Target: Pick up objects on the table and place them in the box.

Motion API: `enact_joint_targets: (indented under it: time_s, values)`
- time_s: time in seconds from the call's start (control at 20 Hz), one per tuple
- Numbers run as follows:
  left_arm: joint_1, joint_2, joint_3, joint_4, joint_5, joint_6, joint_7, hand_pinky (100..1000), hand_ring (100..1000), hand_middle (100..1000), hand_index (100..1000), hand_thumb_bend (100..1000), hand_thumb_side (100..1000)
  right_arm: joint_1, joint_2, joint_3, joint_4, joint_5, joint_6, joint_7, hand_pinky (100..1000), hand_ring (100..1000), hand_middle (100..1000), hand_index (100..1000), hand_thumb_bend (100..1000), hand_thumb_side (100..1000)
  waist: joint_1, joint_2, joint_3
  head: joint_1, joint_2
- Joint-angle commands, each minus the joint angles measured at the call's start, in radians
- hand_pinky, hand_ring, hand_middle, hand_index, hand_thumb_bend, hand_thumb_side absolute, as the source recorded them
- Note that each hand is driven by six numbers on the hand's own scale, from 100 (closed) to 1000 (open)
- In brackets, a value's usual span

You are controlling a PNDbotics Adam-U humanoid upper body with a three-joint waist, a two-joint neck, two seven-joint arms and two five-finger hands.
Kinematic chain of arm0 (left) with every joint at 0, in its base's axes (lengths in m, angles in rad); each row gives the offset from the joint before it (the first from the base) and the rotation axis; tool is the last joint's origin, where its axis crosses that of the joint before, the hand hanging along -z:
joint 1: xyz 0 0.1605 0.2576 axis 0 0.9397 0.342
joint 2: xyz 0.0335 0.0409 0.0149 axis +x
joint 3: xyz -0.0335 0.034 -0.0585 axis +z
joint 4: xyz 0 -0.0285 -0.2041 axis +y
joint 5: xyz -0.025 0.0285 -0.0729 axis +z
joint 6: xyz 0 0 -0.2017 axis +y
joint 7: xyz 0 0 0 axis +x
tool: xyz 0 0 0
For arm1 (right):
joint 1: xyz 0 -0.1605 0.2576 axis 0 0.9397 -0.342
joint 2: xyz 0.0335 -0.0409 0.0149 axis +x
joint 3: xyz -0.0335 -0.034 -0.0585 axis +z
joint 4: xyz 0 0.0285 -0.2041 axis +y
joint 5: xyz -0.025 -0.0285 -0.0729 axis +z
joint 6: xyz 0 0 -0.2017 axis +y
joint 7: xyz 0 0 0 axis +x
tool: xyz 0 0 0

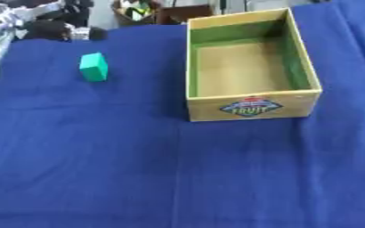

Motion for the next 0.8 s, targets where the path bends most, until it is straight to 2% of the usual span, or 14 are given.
enact_joint_targets:
  time_s: [0.05,0.2,0.25,0.4,0.5,0.75,0.8]
  values:
    - [-0.028,0.016,0.0,0.023,-0.024,-0.027,-0.043,726,862,857,1000,993,885,-0.009,-0.033,-0.003,-0.016,-0.005,0.002,0.004,796,836,804,802,100,1000,-0.001,-0.018,0.0,0.006,-0.013]
    - [-0.031,0.019,0.0,0.028,-0.024,-0.05,-0.104,710,847,858,992,1000,840,-0.007,-0.031,-0.003,-0.016,-0.007,0.004,0.003,795,834,802,801,100,1000,0.003,-0.017,0.0,0.007,-0.013]
    - [-0.032,0.019,0.002,0.029,-0.019,-0.055,-0.123,706,843,865,983,978,821,-0.007,-0.03,-0.003,-0.016,-0.007,0.005,0.003,795,833,801,800,100,1000,0.004,-0.017,0.0,0.008,-0.013]
    - [-0.034,0.02,0.005,0.035,-0.001,-0.06,-0.179,711,842,894,1000,854,778,-0.005,-0.028,-0.002,-0.016,-0.009,0.008,0.002,795,829,797,798,100,1000,0.008,-0.016,0.0,0.012,-0.014]
    - [-0.039,0.019,0.005,0.043,-0.006,-0.055,-0.21,711,837,908,1000,722,748,-0.004,-0.026,-0.001,-0.016,-0.01,0.009,0.001,794,828,795,797,100,1000,0.009,-0.016,-0.002,0.016,-0.016]
    - [-0.048,0.02,0.006,0.043,-0.048,-0.049,-0.246,714,835,910,1000,517,708,0.0,-0.023,0.0,-0.016,-0.012,0.011,0.001,794,825,793,795,100,1000,0.012,-0.014,-0.007,0.025,-0.017]
    - [-0.05,0.019,0.006,0.044,-0.061,-0.047,-0.246,715,835,910,1000,504,708,0.0,-0.023,0.001,-0.016,-0.013,0.011,0.001,794,825,793,795,100,1000,0.013,-0.013,-0.008,0.028,-0.017]
